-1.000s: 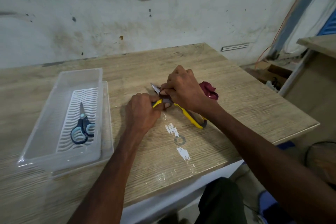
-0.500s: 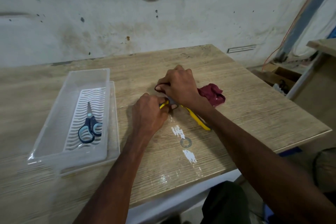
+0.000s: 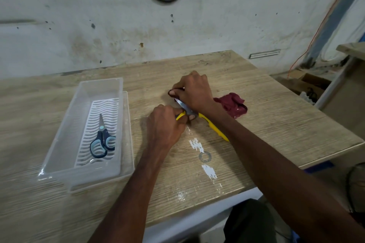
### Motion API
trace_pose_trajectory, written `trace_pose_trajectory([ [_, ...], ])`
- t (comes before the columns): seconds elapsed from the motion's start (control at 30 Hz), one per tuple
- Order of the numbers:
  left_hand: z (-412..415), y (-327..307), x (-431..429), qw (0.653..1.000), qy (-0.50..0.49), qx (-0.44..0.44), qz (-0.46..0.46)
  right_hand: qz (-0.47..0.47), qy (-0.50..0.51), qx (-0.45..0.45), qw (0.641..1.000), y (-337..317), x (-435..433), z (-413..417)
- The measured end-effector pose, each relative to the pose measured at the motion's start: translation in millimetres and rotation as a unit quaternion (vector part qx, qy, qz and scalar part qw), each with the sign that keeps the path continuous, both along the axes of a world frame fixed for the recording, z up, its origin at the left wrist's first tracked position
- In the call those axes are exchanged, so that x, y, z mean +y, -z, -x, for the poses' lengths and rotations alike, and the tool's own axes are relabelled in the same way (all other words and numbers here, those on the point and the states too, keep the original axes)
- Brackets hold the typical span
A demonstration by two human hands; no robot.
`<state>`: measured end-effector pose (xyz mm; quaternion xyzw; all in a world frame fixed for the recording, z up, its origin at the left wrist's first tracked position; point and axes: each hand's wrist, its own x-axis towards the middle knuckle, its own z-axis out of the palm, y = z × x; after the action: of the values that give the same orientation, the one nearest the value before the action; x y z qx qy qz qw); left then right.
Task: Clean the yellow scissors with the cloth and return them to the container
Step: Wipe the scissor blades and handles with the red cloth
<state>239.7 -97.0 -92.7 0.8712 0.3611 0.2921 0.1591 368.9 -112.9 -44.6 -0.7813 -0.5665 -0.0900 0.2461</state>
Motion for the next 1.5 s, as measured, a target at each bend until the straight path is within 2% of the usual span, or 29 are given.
trace_pose_trajectory([
  [0.1,1.9,-2.3,-0.2,0.999,0.013,-0.031,0.009,-0.017,-0.016,0.059,0.998,1.3,-3.1,-5.4],
  [0.27,1.8,-8.9,-4.4,0.997,0.014,-0.072,0.029,0.025,-0.046,0.028,0.998,1.2,-46.7,-22.5],
  [0.33,1.8,-8.3,-5.0,0.996,0.019,-0.078,0.028,0.019,-0.051,-0.014,0.998,1.3,-42.2,-18.4],
  [0.37,1.8,-7.5,-4.3,0.996,0.023,-0.076,0.026,0.006,-0.051,-0.008,0.999,2.2,-36.0,-15.5],
  [0.5,3.6,-7.6,-4.0,0.997,0.041,-0.056,0.019,-0.053,-0.044,0.107,0.992,5.2,-16.0,-7.3],
  [0.6,4.4,-10.1,-5.1,0.997,0.036,-0.055,0.027,-0.047,-0.05,0.157,0.985,2.8,-23.3,-11.5],
  [0.67,3.5,-13.2,-6.7,0.996,0.018,-0.067,0.046,-0.002,-0.054,0.136,0.989,0.1,-35.6,-19.9],
  [0.73,2.9,-14.8,-7.6,0.996,0.02,-0.073,0.04,0.034,-0.055,0.077,0.995,-1.2,-43.8,-22.0],
  [0.83,3.3,-13.2,-7.7,0.998,0.029,-0.055,0.012,0.019,-0.013,-0.024,0.999,0.9,-36.6,-13.7],
  [0.9,4.4,-11.1,-6.0,0.998,0.041,-0.052,0.008,0.013,0.011,-0.041,0.999,1.6,-22.3,-4.1],
  [1.03,5.0,-11.9,-6.4,0.997,0.039,-0.062,0.021,-0.002,0.003,-0.017,1.0,-1.0,-6.1,2.9],
  [1.23,1.9,-9.3,-0.5,0.998,0.029,-0.042,0.029,0.025,-0.021,-0.123,0.992,-0.5,-42.2,4.2],
  [1.4,3.7,-9.9,-4.6,0.999,0.032,-0.039,0.003,0.04,0.011,-0.071,0.997,-5.8,-12.6,9.3],
  [1.5,4.2,-12.3,-5.8,0.998,0.028,-0.059,0.027,0.048,-0.001,-0.03,0.998,-10.6,-12.8,4.6],
])
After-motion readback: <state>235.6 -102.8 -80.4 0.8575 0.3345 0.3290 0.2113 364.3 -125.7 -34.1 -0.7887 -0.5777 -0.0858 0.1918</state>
